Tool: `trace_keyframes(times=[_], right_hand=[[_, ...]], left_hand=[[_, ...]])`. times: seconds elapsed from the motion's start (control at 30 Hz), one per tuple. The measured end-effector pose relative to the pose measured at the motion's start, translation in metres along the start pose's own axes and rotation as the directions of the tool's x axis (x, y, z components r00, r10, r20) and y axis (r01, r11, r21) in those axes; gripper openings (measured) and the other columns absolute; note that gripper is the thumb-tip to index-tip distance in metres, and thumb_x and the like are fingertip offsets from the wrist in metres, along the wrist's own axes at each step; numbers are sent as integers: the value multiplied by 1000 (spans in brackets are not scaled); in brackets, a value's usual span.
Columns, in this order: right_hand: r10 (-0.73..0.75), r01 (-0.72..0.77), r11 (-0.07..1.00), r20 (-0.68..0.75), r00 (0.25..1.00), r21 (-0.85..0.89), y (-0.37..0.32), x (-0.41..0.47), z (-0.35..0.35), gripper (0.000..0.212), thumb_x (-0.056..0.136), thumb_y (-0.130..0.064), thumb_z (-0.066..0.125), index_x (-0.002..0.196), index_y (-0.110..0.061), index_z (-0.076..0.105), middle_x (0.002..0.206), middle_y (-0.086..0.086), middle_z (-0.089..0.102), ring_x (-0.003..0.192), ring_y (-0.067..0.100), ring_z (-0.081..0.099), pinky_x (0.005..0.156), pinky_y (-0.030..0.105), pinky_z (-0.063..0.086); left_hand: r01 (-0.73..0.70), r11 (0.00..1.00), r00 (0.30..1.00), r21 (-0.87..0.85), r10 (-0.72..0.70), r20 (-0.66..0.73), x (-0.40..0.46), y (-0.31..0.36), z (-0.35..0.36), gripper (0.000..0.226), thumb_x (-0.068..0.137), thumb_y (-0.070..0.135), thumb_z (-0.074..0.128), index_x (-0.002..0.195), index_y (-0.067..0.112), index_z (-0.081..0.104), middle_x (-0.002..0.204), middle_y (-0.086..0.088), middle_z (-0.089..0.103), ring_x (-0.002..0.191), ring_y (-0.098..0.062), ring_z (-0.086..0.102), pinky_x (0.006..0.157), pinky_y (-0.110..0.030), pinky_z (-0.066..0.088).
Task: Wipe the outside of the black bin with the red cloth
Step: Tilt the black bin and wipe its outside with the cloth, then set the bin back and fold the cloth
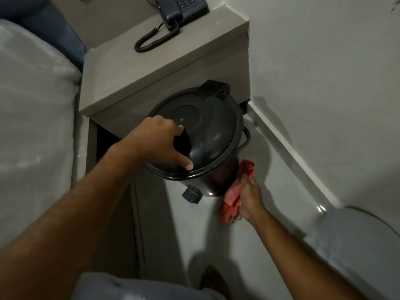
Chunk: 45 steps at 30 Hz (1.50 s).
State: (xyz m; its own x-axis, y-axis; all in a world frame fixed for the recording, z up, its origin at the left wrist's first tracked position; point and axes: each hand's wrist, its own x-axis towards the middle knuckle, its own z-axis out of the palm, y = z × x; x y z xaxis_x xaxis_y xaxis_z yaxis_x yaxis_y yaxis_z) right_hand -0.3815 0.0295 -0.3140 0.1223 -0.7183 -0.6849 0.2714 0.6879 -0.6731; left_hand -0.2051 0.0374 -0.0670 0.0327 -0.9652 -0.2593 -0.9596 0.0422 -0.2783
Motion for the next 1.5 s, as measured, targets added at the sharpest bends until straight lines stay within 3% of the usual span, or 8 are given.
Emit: trace_keyframes(times=[0.1, 0.27, 0.67, 0.9, 1.0, 1.13, 1.27, 1.5], right_hand=[[155, -152, 981, -13, 988, 119, 2, -11, 4, 21, 105, -28, 42, 101, -18, 60, 94, 14, 65, 91, 32, 62, 91, 55, 52], [85, -81, 960, -3, 996, 267, -5, -39, 17, 20, 105, -27, 43, 107, -28, 63, 85, 5, 75, 78, 25, 72, 63, 34, 57], [145, -129, 963, -52, 988, 235, -10, -50, 41, 31, 108, -27, 36, 121, -12, 60, 99, 13, 71, 56, 22, 72, 47, 31, 56], [38, -19, 990, -130, 991, 141, -120, -139, 37, 37, 106, -32, 39, 131, -10, 56, 117, 15, 68, 104, 31, 66, 87, 46, 53], [-37, 97, 976, -286, 958, 197, -187, -188, 55, 23, 105, -32, 43, 110, -18, 60, 96, 1, 76, 79, 15, 72, 70, 40, 55], [-88, 44, 914, 90, 992, 403, -256, -249, 132, 39, 99, -36, 45, 129, -18, 62, 110, 5, 76, 91, 15, 74, 76, 29, 60], [-11, -115, 949, 396, 918, 294, -302, -288, 199, 35, 87, -12, 48, 100, -20, 80, 110, 15, 75, 98, 26, 74, 80, 36, 61], [187, -88, 964, 404, 895, -250, -383, -323, 228, 36, 64, 4, 75, 100, -1, 75, 101, 26, 74, 92, 35, 74, 66, 40, 60]], left_hand=[[10, 999, 1000, -44, -11, -19, -1, 7, 7, 106, 50, 93, 44, 114, 12, 66, 96, -8, 73, 84, -21, 68, 74, -36, 56], [153, 982, 974, -108, -169, -153, -3, 42, 8, 74, 54, 91, 51, 53, 19, 39, 48, 2, 43, 42, -15, 41, 44, -26, 35], [219, 962, 955, -164, -245, -165, 8, 51, 0, 66, 73, 78, 53, 53, 20, 30, 51, -2, 38, 42, -18, 36, 44, -29, 33], [212, 908, 975, -361, -221, 18, 8, 31, -12, 55, 94, 56, 39, 81, 11, 66, 78, -15, 65, 72, -34, 62, 60, -40, 42], [428, 631, 898, -648, -381, 222, -13, 1, -30, 62, 99, 51, 29, 100, 2, 68, 111, -26, 68, 107, -44, 60, 87, -43, 46], [434, -260, 785, -863, -361, 504, -47, -22, -102, 78, 86, 71, 35, 106, 6, 74, 86, -9, 78, 91, -23, 70, 77, -24, 53], [101, -947, 921, -306, -28, 390, -102, -54, -171, 87, 63, 62, 80, 126, 6, 63, 124, -23, 66, 114, -35, 64, 88, -54, 54], [180, -681, 640, -710, -468, 610, -146, -134, -238, 57, 47, 15, 93, 100, 19, 73, 94, -9, 78, 85, -26, 74, 79, -50, 57]])
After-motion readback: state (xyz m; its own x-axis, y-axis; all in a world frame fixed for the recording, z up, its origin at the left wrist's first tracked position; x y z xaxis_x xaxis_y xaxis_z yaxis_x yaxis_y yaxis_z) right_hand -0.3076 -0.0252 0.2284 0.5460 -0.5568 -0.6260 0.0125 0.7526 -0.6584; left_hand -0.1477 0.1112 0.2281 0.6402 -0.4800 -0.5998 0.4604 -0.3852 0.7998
